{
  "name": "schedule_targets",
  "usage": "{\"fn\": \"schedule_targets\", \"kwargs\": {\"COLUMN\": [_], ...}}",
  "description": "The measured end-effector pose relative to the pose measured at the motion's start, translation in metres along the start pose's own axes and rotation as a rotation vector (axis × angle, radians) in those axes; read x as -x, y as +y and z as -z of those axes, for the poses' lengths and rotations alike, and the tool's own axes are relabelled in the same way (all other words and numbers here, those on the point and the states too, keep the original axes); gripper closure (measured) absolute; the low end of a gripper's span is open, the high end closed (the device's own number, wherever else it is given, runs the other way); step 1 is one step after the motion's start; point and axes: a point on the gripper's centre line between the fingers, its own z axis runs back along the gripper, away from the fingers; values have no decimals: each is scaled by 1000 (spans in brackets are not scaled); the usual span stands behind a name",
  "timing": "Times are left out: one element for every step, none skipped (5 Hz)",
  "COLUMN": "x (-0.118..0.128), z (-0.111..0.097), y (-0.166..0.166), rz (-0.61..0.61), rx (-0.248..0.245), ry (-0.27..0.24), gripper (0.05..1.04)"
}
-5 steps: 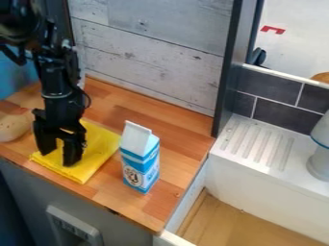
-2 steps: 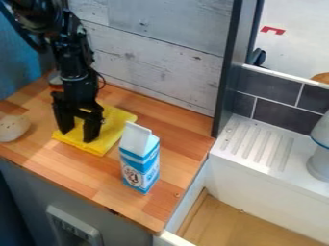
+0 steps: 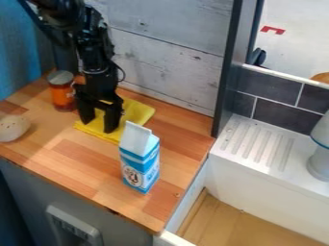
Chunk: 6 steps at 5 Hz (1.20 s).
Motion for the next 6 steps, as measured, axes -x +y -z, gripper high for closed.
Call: {"fn": "schedule_targets", "kwargs": {"x": [-15, -37, -36, -22, -2, 5], "z": [1, 1, -2, -4, -9, -37], "y": [-12, -14, -14, -16, -18, -21], "rz": [14, 11, 2, -13, 2, -20], "rx": [1, 26, 28, 15, -10, -53], "ry": [-2, 11, -6, 51, 101, 80], "gripper": [84, 84, 84, 84, 84, 84]}}
